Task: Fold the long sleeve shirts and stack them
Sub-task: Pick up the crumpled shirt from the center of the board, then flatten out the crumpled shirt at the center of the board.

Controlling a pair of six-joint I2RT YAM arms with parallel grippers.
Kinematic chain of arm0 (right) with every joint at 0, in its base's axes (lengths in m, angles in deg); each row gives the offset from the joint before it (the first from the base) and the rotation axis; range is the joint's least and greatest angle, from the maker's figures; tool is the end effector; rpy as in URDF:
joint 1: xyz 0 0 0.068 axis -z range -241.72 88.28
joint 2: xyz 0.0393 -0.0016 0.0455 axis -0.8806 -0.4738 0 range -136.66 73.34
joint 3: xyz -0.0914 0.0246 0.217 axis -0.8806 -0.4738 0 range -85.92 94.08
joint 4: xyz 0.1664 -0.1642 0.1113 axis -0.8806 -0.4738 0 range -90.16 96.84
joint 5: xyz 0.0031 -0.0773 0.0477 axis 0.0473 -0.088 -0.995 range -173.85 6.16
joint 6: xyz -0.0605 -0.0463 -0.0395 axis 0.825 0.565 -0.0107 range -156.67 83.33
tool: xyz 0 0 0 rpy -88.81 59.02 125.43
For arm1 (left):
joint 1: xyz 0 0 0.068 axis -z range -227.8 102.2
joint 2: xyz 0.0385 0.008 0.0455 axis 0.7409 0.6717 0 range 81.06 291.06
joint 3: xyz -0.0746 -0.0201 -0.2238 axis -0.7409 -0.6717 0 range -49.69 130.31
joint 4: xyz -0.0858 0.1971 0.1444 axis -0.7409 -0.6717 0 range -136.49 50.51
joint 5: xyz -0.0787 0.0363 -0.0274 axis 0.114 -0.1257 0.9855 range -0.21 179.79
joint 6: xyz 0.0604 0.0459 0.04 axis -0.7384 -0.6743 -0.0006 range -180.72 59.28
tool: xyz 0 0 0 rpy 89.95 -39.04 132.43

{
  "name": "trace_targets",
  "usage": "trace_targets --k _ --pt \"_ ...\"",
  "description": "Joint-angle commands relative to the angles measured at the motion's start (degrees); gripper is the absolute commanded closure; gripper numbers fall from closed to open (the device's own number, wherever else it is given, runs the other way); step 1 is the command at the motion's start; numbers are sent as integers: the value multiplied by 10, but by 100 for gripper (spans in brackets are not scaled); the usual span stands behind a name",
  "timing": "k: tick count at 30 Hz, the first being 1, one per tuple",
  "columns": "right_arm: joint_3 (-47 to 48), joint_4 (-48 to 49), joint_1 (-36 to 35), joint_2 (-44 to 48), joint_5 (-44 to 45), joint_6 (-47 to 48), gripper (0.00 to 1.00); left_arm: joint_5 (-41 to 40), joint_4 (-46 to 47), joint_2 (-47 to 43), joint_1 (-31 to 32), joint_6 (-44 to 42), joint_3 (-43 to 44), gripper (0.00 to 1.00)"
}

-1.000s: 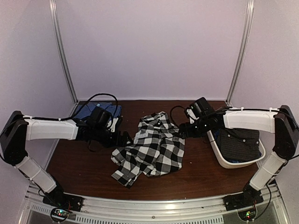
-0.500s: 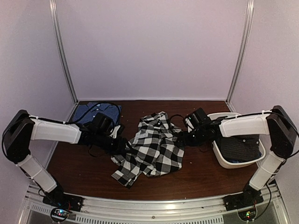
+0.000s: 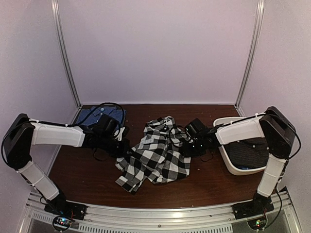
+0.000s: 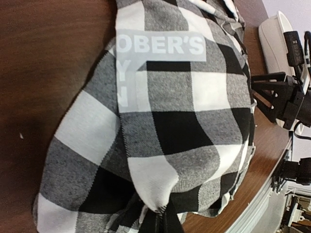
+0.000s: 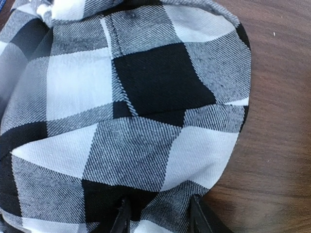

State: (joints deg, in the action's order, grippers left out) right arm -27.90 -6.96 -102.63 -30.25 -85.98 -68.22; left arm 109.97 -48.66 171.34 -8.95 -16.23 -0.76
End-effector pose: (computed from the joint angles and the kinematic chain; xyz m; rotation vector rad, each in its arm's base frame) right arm 0.2717 0.2390 0.0739 -0.2336 2.6821 0.4761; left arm 0.2443 -0.2303 0.1132 0.0389 2.6846 -0.9951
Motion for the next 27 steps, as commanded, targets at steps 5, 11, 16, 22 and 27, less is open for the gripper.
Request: trace_targets --k 5,11,16,22,27 --pt "34 -63 -7 -23 96 6 91 -173 -92 -53 -7 -15 67 100" --pt "60 -120 10 5 162 25 100 -237 -145 -88 -56 -45 105 100" --pt "100 -164 39 22 210 51 100 -250 -180 -106 -122 -84 157 100" --pt "160 -205 72 39 260 87 100 -255 -206 -107 -178 -149 253 100" --pt "226 -230 88 74 304 127 100 -286 -233 -107 -182 -206 355 100"
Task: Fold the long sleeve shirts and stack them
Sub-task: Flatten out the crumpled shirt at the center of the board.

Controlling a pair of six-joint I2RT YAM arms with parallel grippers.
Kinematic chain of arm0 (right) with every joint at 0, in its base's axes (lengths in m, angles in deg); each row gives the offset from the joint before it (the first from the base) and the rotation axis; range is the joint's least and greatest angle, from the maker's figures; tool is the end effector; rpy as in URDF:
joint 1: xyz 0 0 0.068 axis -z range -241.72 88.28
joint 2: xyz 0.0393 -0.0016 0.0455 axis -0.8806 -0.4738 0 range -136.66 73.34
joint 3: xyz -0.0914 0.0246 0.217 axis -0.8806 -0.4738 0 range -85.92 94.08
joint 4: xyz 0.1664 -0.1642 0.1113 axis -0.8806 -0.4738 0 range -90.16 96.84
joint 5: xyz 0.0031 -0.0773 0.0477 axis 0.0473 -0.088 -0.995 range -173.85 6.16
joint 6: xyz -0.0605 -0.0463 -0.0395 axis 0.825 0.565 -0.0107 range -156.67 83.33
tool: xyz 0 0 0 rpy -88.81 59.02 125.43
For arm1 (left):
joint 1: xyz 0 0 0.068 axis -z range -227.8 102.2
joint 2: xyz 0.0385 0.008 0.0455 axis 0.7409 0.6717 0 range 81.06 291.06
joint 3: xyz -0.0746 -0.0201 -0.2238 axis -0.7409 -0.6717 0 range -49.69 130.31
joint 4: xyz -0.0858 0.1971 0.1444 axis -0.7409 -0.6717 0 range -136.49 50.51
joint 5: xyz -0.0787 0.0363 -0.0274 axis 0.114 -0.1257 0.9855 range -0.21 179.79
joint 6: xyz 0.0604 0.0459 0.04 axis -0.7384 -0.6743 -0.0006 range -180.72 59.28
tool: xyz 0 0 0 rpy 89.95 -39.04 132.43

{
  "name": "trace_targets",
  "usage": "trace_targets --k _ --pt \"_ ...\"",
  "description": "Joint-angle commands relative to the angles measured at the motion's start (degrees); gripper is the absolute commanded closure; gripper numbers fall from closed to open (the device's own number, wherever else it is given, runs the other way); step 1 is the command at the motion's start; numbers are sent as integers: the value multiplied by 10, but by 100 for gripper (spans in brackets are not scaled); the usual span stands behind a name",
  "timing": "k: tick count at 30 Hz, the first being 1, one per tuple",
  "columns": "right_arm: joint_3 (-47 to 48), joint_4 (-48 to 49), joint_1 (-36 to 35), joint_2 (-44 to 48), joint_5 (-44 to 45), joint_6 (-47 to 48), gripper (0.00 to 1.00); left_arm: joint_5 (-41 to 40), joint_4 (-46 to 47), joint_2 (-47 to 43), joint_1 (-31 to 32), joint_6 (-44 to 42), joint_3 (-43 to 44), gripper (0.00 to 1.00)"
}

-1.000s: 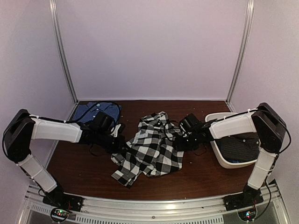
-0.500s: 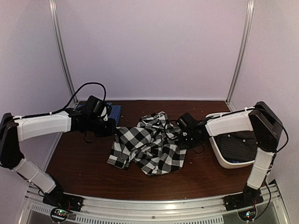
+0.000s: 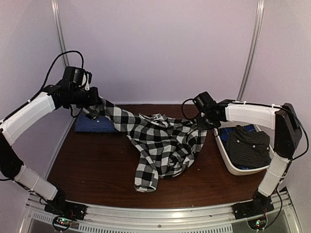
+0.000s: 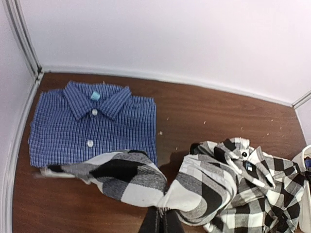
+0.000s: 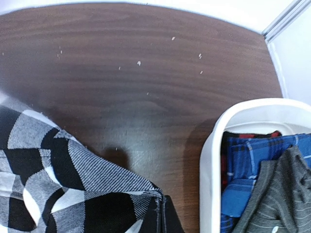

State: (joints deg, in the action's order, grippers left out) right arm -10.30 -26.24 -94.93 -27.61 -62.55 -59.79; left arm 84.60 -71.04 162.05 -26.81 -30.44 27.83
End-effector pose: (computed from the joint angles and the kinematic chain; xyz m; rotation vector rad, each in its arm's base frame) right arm 0.3359 0.1869 0.1634 -0.0872 2.4879 -0.0802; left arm 0.3312 -0.1198 0.2969 -0.2308 2.1967 -0.4068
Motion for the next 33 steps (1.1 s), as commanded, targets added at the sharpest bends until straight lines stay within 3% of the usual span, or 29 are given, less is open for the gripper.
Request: trace_targets --k 1,6,11,21,27,33 --pt "69 -39 14 55 80 50 100 -35 -10 -19 -3 -73 85 100" --pt "137 -38 18 109 111 95 100 -44 -16 -48 -3 -116 163 100" --pt "141 32 18 211 104 165 100 -34 -19 -102 -3 -151 215 100" --pt "201 45 19 333 -39 243 100 -5 -46 -182 -3 -185 312 100" --pt "297 -16 18 306 -93 242 100 -14 -80 -164 -3 -177 390 100" --pt "326 -44 39 192 -137 237 100 -88 -155 -45 -11 -170 423 100"
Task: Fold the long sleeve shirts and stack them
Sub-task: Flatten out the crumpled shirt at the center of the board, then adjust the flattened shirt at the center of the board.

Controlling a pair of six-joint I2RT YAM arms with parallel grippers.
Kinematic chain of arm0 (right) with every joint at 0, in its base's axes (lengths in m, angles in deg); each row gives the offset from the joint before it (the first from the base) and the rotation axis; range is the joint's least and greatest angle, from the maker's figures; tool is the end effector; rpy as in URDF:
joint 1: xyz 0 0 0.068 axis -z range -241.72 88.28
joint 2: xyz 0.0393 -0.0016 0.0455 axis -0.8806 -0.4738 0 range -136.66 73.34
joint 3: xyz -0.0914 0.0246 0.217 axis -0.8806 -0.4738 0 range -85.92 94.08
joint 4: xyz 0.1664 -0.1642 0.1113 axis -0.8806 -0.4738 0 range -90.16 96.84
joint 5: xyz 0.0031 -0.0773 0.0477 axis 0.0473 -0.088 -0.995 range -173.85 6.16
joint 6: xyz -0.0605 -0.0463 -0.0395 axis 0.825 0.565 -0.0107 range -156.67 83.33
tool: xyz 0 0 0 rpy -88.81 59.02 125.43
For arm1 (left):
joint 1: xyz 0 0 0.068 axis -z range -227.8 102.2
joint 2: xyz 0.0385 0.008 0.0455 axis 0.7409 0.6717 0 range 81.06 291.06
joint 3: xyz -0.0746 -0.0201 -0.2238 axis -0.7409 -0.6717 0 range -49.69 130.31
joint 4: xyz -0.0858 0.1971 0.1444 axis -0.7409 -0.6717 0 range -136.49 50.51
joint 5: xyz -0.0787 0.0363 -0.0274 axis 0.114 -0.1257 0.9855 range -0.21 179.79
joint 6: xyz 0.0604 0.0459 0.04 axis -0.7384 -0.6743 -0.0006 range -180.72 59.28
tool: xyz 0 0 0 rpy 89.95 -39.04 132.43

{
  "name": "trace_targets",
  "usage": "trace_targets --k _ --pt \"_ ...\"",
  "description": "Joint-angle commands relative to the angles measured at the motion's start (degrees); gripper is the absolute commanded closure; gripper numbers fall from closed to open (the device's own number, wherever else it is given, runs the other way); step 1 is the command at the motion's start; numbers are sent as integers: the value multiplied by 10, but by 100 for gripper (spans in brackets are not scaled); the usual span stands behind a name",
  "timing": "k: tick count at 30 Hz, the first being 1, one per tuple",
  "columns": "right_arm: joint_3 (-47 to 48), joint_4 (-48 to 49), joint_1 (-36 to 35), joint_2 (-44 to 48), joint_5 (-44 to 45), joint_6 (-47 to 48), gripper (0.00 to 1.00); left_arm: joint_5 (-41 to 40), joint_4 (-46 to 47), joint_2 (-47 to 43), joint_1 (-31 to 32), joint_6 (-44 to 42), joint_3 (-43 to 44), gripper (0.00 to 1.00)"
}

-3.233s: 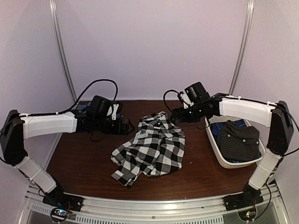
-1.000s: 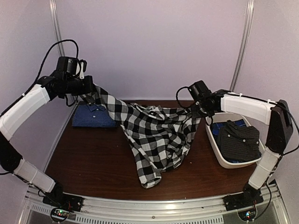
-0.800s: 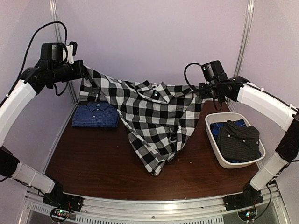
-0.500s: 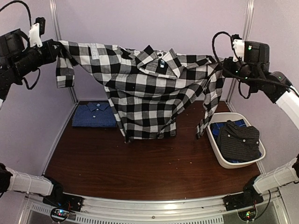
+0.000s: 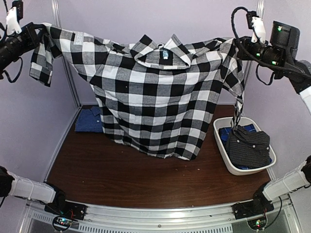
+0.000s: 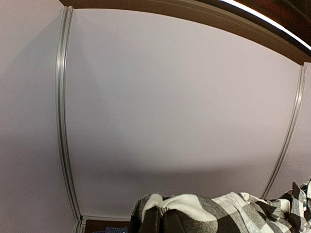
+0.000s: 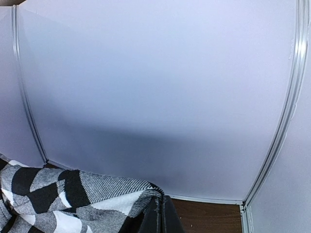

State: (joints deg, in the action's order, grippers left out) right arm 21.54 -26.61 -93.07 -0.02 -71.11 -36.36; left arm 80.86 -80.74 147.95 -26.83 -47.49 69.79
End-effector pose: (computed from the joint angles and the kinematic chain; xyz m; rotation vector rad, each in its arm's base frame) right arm 0.2393 0.1261 0.5177 -0.2556 1.5444 0.2536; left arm 0.1688 -0.0522 0.5800 -0.0382 1.3860 -0.3923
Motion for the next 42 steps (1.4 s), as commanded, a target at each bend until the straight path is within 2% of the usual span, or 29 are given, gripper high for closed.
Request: trace_targets --k 1,3,6,7,8,9,11,13,14,16,22,25,30,35,42 --pt "6 -41 33 -109 -66 -2 100 -30 -70 122 -30 6 -2 100" --pt "-8 -37 67 -167 -95 -22 100 19 -74 172 -70 18 -38 100" --pt "-59 4 102 -244 -125 -48 99 74 -29 230 -112 38 -143 100" --pt "-68 11 109 -273 -126 -59 93 76 -12 250 -116 45 -175 100" --pt "-72 11 112 -301 -126 -65 81 72 3 269 -118 54 -208 96" --pt "-73 8 113 -327 -125 -71 70 68 13 285 -119 62 -227 83" --pt "-77 0 112 -360 -125 -80 47 68 37 310 -120 75 -251 76" --pt "-96 8 105 -367 -126 -88 34 65 44 324 -120 85 -261 56" --pt "-109 13 100 -364 -120 -89 31 68 49 327 -120 88 -264 51" --pt "-130 17 85 -353 -98 -91 26 85 54 323 -120 91 -272 49" --pt "-194 82 25 -332 -125 -97 26 163 84 289 -87 109 -341 49" --pt "-191 95 -5 -358 -158 -103 32 181 108 265 -53 128 -391 51" --pt "-180 107 -57 -413 -162 -111 37 203 153 230 4 171 -471 51" --pt "-163 139 -63 -475 -192 -136 46 220 213 226 70 218 -542 52" --pt "-130 162 -58 -530 -158 -141 48 214 245 236 119 262 -592 53"
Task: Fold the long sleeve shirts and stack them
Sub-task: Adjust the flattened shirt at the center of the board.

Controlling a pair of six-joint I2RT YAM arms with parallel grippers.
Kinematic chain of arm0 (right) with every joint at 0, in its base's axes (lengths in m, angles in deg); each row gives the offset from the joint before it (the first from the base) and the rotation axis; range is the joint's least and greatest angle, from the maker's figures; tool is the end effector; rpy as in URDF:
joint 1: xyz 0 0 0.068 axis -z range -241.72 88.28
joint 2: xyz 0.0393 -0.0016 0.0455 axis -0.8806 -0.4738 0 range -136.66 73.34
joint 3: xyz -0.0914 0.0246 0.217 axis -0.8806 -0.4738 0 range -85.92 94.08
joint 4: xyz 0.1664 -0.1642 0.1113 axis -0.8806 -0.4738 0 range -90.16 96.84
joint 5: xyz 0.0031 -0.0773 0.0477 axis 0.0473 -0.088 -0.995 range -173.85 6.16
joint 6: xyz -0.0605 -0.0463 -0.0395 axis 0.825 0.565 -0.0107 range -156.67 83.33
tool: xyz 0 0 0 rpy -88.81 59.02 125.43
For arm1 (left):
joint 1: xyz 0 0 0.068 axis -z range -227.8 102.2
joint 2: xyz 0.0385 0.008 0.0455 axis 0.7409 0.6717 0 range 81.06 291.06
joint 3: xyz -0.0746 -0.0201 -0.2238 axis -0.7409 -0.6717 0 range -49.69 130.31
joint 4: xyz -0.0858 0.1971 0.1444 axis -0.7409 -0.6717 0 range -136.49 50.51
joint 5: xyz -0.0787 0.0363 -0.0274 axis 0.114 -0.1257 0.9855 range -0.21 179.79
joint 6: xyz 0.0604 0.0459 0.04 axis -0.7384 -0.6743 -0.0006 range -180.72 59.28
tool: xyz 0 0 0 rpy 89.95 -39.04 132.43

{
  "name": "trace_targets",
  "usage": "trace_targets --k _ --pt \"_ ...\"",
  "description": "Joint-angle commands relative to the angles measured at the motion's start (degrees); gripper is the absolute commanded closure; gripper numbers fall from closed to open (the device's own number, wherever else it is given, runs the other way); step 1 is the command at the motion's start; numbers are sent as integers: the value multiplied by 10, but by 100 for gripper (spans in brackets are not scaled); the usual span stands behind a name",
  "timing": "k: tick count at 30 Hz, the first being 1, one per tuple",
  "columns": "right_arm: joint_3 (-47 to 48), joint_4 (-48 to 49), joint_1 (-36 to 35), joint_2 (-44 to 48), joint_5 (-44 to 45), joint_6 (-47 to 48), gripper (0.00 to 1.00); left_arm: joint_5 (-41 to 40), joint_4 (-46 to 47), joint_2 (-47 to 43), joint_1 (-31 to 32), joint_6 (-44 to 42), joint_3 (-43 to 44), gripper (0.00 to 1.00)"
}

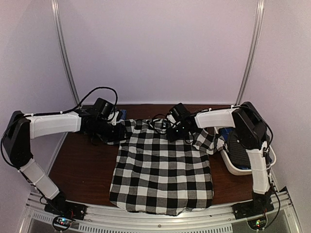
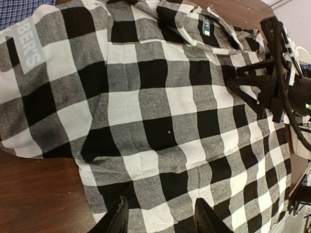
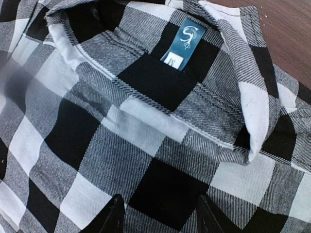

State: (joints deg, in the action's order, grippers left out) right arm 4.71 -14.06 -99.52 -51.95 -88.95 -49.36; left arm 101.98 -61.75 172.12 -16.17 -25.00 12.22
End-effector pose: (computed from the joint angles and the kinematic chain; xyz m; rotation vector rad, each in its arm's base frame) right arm 0.3663 0.2925 0.0868 -0.6002 2.5290 0.4483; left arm 0.2957 -0.2009 0.1588 0.0042 2.6006 -0.7352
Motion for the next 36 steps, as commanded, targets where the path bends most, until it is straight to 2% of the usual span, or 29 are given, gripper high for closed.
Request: trace_targets --k 1,6,18,30,36 --pt "50 33 9 -20 25 -10 48 1 56 -6 15 41 -20 53" --pt "103 25 23 -47 41 -5 47 -1 56 -16 22 45 -13 53" --pt "281 -39 65 -140 14 -8 44 1 41 -19 22 30 -1 53" --pt "180 -43 54 -22 31 3 31 19 41 -2 22 15 26 53" --pt "135 -53 20 7 45 23 28 26 41 1 22 7 36 53"
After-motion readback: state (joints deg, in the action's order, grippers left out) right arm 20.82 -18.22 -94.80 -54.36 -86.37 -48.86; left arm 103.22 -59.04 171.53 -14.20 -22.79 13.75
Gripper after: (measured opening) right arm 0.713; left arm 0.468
